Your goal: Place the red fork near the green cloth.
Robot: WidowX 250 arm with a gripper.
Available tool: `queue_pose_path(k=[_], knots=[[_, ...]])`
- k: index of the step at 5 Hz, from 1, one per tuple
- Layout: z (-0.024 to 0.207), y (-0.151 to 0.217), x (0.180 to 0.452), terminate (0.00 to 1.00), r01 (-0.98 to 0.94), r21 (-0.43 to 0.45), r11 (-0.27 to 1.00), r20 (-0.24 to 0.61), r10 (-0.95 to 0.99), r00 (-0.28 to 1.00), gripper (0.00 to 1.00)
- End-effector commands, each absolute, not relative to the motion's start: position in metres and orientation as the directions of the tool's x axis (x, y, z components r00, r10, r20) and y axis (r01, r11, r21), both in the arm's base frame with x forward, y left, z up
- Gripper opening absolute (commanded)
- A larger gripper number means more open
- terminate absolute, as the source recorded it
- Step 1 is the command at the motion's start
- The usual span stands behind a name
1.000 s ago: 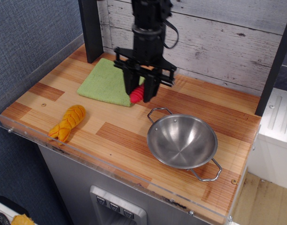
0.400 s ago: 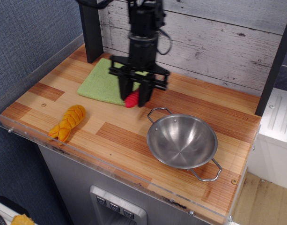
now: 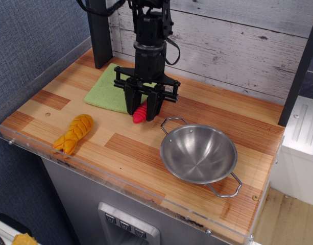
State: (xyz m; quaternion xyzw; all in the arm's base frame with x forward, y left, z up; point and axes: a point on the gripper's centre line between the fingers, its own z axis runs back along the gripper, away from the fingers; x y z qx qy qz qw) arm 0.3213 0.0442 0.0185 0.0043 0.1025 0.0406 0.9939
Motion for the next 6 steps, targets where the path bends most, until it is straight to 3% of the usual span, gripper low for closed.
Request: queue_pose_path(k=[1,4,5,6], knots=[[0.029,0.036,0.324,0.0,-0.05,0.011,0.999,-0.17,0.052,0.984,0.0],[0.032,0.021,0.329,0.0,0.049,0.004,0.999,-0.156,-0.048,0.987,0.0],[0.029,0.027,0.328,0.0,0.03,-0.016,0.999,-0.182,-0.033,0.983,1.0],[0.026,0.033,0.327,0.0,0.003,-0.047,0.999,-0.2,-0.012,0.98,1.0]])
